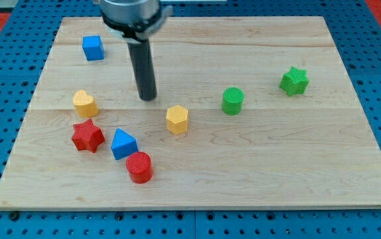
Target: Push the red circle towards center left
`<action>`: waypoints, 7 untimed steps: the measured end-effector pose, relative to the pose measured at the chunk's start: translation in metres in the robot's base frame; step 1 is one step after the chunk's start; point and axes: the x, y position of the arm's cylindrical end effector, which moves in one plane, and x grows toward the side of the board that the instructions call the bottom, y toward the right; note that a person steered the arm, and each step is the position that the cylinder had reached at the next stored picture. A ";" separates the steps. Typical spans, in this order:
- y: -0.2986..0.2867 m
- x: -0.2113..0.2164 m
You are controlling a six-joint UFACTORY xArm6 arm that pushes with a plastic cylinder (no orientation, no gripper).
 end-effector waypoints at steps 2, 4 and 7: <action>0.027 0.054; 0.073 0.112; -0.018 0.175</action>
